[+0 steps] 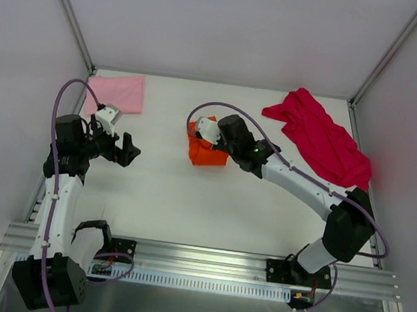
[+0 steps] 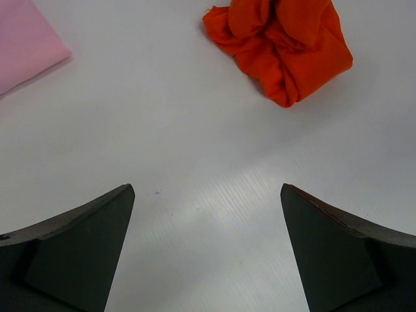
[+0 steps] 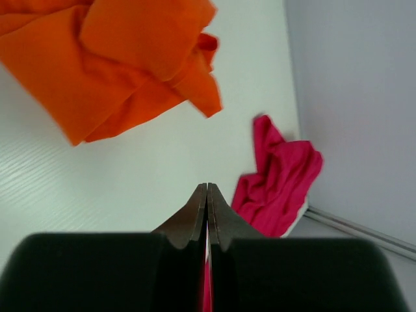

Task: Fold and stack the t-shirts
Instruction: Fold the long partially folded tshirt into a neat square

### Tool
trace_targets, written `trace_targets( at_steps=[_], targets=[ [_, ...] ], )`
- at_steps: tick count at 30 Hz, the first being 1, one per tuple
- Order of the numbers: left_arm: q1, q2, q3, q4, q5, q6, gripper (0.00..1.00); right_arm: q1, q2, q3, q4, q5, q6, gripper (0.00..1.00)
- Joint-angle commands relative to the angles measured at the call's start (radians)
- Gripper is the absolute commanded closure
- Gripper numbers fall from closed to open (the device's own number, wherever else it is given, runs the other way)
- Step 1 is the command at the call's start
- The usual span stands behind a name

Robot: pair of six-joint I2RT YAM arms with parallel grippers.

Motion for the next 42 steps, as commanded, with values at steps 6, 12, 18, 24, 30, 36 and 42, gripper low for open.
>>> trace_targets(
  at_steps=[6,12,18,24,30,36,42],
  targets=[
    [0.010,-0.001,-0.006,0.017,0.039,0.029,0.01,-0.056,0.050,0.154,-0.354,-0.276,0.182,0.99],
    [0.008,-0.004,-0.015,-0.003,0.009,0.053,0.01,-0.111,0.274,0.399,-0.498,-0.401,0.179,0.99],
    [0.010,-0.009,-0.026,-0.013,-0.033,0.060,0.01,-0.151,0.481,0.640,-0.596,-0.488,0.148,0.99],
    [0.010,0.005,-0.018,-0.021,-0.073,0.060,0.01,-0.206,0.592,0.771,-0.594,-0.544,0.124,0.99],
    [0.010,0.024,-0.007,-0.013,-0.093,0.057,0.01,-0.238,0.708,0.934,-0.600,-0.531,0.096,0.99],
    [0.010,0.050,-0.001,-0.006,-0.094,0.052,0.01,-0.263,0.768,1.013,-0.566,-0.533,0.061,0.99],
    [0.010,0.059,-0.007,-0.001,-0.111,0.054,0.01,-0.255,0.820,1.040,-0.499,-0.528,-0.042,0.99]
  ],
)
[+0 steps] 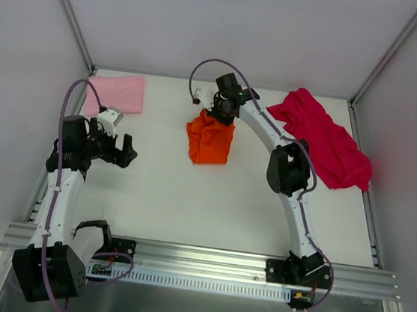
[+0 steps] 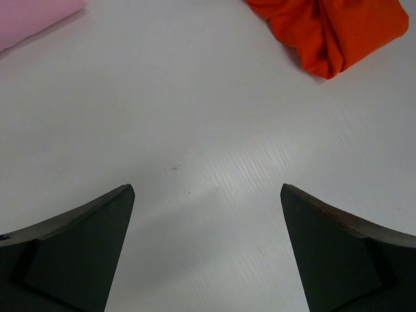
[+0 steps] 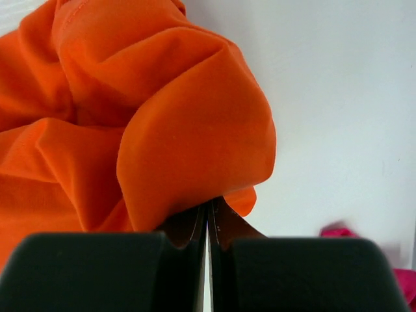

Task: Fold and stack the t-shirts
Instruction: Fold the long partially folded tshirt into a neat square, then put the neatly folded tshirt into the corner of the board with the left arm

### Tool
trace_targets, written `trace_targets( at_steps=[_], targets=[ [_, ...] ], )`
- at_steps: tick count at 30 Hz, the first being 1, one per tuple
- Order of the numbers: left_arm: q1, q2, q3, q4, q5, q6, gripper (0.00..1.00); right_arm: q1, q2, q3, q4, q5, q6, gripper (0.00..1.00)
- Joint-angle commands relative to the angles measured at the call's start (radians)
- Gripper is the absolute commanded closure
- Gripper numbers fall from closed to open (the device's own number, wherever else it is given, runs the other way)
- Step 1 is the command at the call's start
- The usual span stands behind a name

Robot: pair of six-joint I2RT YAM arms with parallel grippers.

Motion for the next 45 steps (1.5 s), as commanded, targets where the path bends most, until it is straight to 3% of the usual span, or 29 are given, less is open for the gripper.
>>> trace_targets(
  at_steps=[1,8,11,17,24,27,29,35,45],
  targets=[
    [0.010,0.002,0.011,0.023,-0.010,0.012,0.01,0.013,0.006,0.031,0.063,-0.009,-0.092,0.99],
    [0.010,0.002,-0.017,0.050,0.004,0.005,0.01,0.050,-0.075,0.002,0.107,0.003,-0.120,0.99],
    [0.010,0.016,-0.013,0.056,0.016,0.000,0.01,0.071,-0.136,-0.146,0.252,0.139,-0.161,0.99],
    [0.010,-0.004,-0.023,0.056,0.047,-0.008,0.01,0.079,-0.277,-0.323,0.422,0.245,-0.180,0.99],
    [0.010,-0.033,-0.003,0.013,0.062,-0.001,0.01,0.088,-0.497,-0.586,0.503,0.285,-0.143,0.99],
    [0.010,-0.039,0.016,0.001,0.076,-0.004,0.01,0.090,-0.579,-0.636,0.459,0.248,-0.117,0.99],
    [0.010,-0.036,0.029,-0.005,0.082,-0.008,0.01,0.093,-0.577,-0.618,0.372,0.204,-0.080,0.99],
    [0.010,-0.030,0.025,-0.005,0.082,-0.015,0.01,0.116,-0.521,-0.599,0.327,0.173,-0.071,0.99],
    [0.010,0.010,0.008,0.035,0.039,-0.001,0.01,0.116,-0.301,-0.343,0.169,0.061,-0.039,0.99]
  ],
)
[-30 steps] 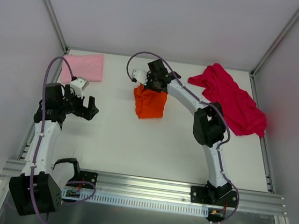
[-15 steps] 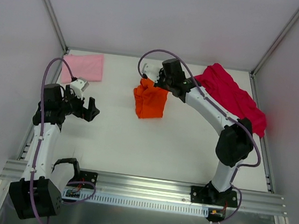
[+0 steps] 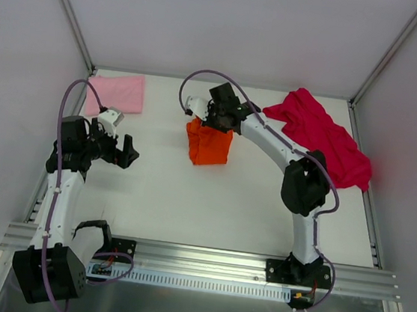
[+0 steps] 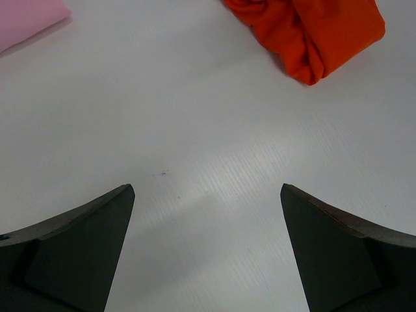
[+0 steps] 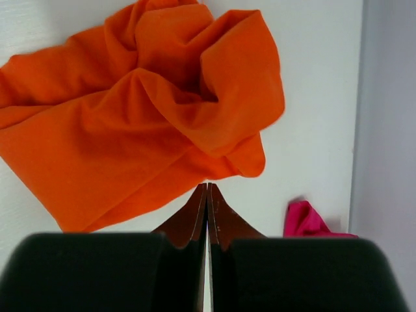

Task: Fold and stack the t-shirts
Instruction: Put the neatly folded tshirt into the corner of the board with the left arm

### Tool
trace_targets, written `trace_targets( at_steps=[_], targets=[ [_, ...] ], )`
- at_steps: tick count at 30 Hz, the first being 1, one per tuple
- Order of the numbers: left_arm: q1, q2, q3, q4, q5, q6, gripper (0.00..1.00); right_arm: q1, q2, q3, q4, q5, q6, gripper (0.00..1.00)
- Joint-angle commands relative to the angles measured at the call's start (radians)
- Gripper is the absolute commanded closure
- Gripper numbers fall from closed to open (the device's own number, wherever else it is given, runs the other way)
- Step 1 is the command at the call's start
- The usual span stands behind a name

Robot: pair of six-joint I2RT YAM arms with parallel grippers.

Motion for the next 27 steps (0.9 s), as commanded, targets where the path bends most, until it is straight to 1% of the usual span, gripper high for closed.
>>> trace_targets(
  at_steps=[1,4,5,7,9,10,11,12,16,20,27],
  targets=[
    [0.010,0.042,0.024,0.030,-0.003,0.006,0.01,0.002,0.071,0.157,-0.080,-0.073,0.032,0.99],
    [0.010,0.092,0.065,0.036,0.000,-0.003,0.01,0.002,0.165,0.257,-0.148,-0.087,0.039,0.99],
    [0.010,0.101,0.072,0.048,0.000,-0.009,0.01,0.002,0.185,0.306,-0.157,-0.087,0.039,0.99],
    [0.008,0.124,0.087,0.073,0.006,-0.023,0.01,0.000,0.224,0.338,-0.160,-0.094,0.044,0.99],
    [0.010,0.165,0.110,0.073,0.007,-0.026,0.01,-0.002,0.278,0.406,-0.166,-0.108,0.058,0.99],
    [0.008,0.181,0.139,0.064,0.007,-0.028,0.01,-0.005,0.303,0.445,-0.183,-0.111,0.065,0.99],
    [0.010,0.211,0.151,0.061,0.007,-0.028,0.01,-0.005,0.327,0.523,-0.206,-0.122,0.073,0.99],
    [0.010,0.225,0.162,0.059,0.007,-0.029,0.01,-0.008,0.347,0.547,-0.203,-0.125,0.084,0.99],
    [0.010,0.262,0.184,0.073,0.004,-0.029,0.01,-0.009,0.408,0.562,-0.124,-0.104,0.110,0.99],
    [0.010,0.286,0.188,0.094,0.007,-0.033,0.01,-0.008,0.465,0.572,-0.091,-0.070,0.079,0.99],
    [0.010,0.352,0.219,0.110,0.014,-0.026,0.01,-0.015,0.511,0.611,-0.133,-0.080,0.087,0.99]
  ],
)
